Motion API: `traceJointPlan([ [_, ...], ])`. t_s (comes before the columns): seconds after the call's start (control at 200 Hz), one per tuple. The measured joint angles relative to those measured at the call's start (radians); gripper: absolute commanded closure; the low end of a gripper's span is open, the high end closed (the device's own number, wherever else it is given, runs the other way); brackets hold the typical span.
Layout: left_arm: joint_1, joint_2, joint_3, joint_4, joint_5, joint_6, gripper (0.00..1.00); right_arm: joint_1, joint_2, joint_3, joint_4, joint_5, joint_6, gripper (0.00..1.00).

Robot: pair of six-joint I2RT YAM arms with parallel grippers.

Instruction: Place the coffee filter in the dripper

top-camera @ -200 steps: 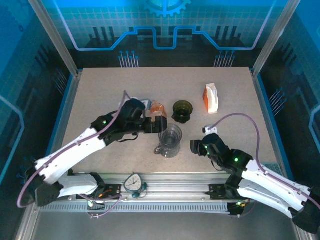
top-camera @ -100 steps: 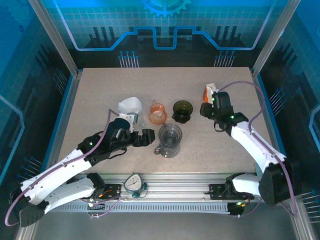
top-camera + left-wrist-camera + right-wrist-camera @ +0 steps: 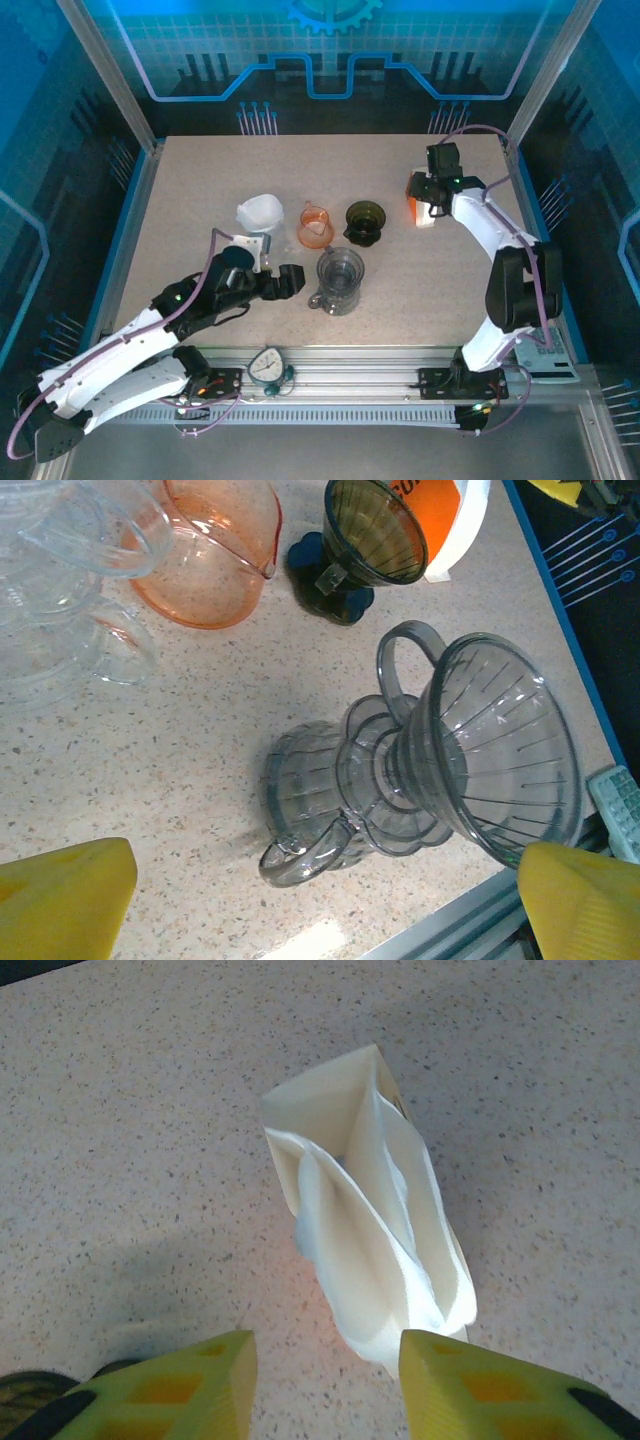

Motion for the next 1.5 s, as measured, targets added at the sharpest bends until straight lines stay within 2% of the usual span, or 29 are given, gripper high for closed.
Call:
traceJointPlan([
  [0.155, 0.000, 0.000, -0.005, 0.000, -0.013, 0.000, 0.01, 0.000, 0.065, 0.048, -0.019, -0.008, -0.014, 0.61],
  [0.505, 0.000, 0.009, -0.005, 0.000, -0.039, 0.000, 0.01, 0.003, 0.168, 0.135, -0.054, 0.003, -0.040, 0.70],
  [0.936, 0.002, 0.016, -0.005, -0.008, -0.060, 0.000, 0.01, 0.011, 0.224, 0.184, -0.094, 0.062, -0.079, 0.78],
  [1.106, 0.003, 0.016, -0.005, -0.009, -0.061, 0.000, 0.01, 0.011, 0.240, 0.200, -0.100, 0.065, -0.094, 0.84],
  [1.266, 0.003, 0.016, -0.005, -0.012, -0.061, 0.000, 0.01, 0.016, 0.241, 0.202, -0.100, 0.069, -0.115, 1.00],
  [1.501, 0.004, 0.016, -0.005, -0.015, -0.061, 0.000, 0.01, 0.039, 0.238, 0.201, -0.098, 0.072, -0.129, 1.00],
])
